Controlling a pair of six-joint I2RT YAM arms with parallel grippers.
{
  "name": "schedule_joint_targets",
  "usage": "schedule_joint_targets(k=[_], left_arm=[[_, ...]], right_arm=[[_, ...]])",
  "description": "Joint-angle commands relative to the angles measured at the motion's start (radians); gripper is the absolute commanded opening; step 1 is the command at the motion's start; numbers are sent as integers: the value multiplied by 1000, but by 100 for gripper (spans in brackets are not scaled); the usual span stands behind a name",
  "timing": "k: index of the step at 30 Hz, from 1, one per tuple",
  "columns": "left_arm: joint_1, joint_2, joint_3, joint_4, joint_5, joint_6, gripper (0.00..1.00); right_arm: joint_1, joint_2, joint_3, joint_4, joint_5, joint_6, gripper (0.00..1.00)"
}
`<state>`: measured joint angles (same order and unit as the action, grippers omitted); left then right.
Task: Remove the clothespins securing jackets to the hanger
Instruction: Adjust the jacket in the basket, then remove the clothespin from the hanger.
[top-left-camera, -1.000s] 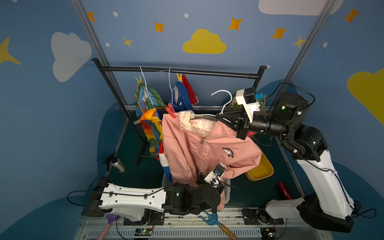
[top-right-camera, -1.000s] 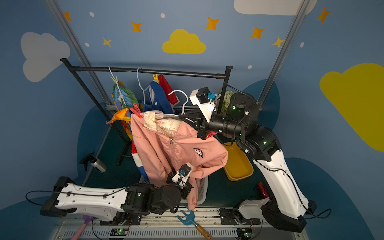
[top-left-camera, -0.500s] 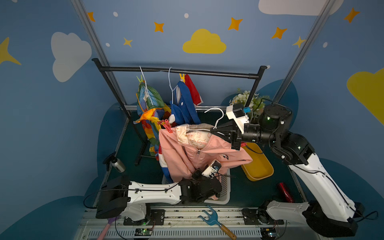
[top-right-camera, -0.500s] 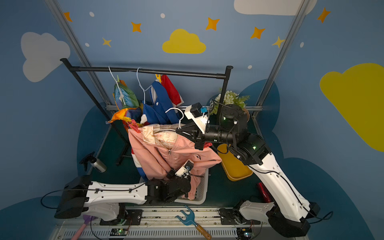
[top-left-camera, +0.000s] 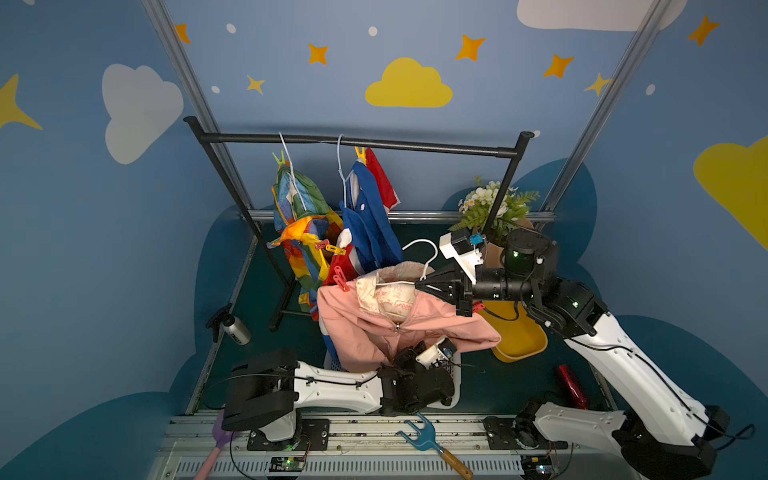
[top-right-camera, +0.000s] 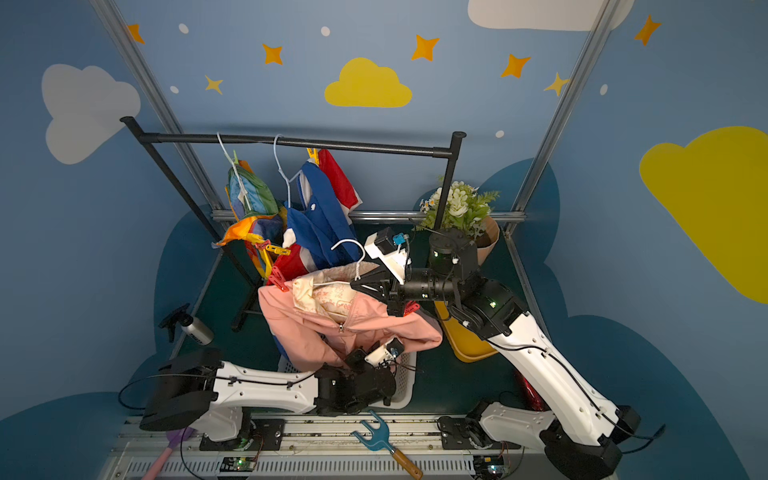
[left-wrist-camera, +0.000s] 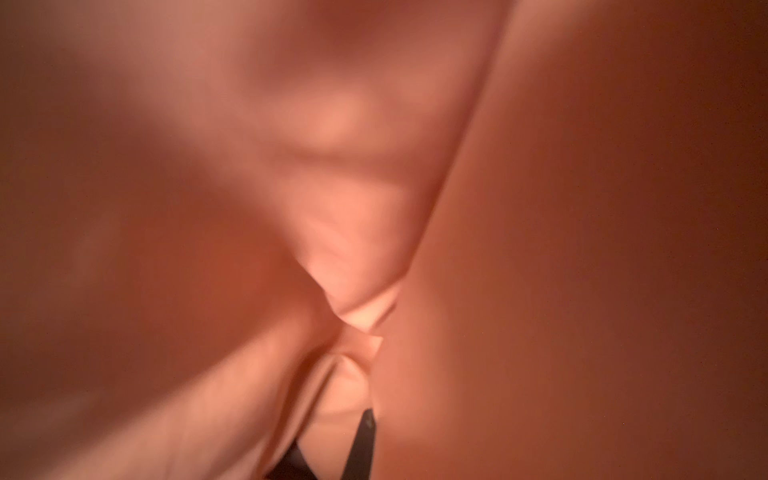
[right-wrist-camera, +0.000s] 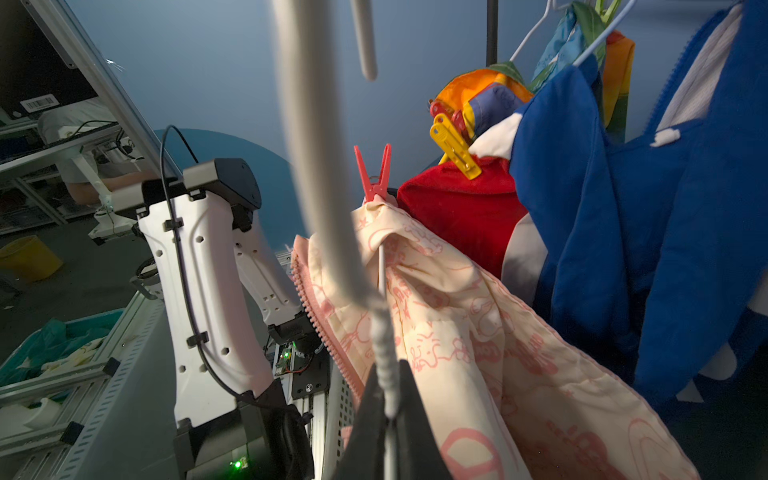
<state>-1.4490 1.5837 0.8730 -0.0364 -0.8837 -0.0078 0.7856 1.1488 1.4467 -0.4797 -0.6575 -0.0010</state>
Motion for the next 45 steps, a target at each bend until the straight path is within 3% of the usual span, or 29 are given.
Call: schedule_joint_targets(k=[1,2,4,10,13,19,26,31,35,39,42,45], left_arm=[[-49,-39,20,-110,2,-116,63],[-60,-66,17,-134,5,-144,76],[-70,-126,14,-189,-3,-192,83],[-112,-372,4,-362,-91,-271,88],[-136,-545,-3,-485,-157,-352,88],[-149,-879,-67,-473,-149,-294,84],[-171,-919,-4,-553,-235,-254,87],[-169,-1046,6,-523,-269,-185,88],[-162,-1183,-35,-454,-246,-81,93],[-157,-1279,-36,-482,-167,-91,94],[-157,-1247,-17,-537,-173,-123,94],[-149,-1132,6,-582,-236,-177,98]], right_arm=[[6,-45,-54,1,-6,8,0],[5,-51,-80,-2,2,1,0],[5,-66,-126,6,14,-12,0],[5,-94,-196,-8,-8,-71,0],[-3,-127,-223,-35,50,-109,0],[-54,-155,-219,-51,33,-117,0],[-49,-139,-270,-2,52,-75,0],[-45,-140,-318,49,71,-46,0],[-27,-124,-360,82,41,-34,0],[-32,-132,-366,77,55,-51,0],[-51,-160,-357,64,74,-65,0],[-72,-170,-338,47,41,-71,0]])
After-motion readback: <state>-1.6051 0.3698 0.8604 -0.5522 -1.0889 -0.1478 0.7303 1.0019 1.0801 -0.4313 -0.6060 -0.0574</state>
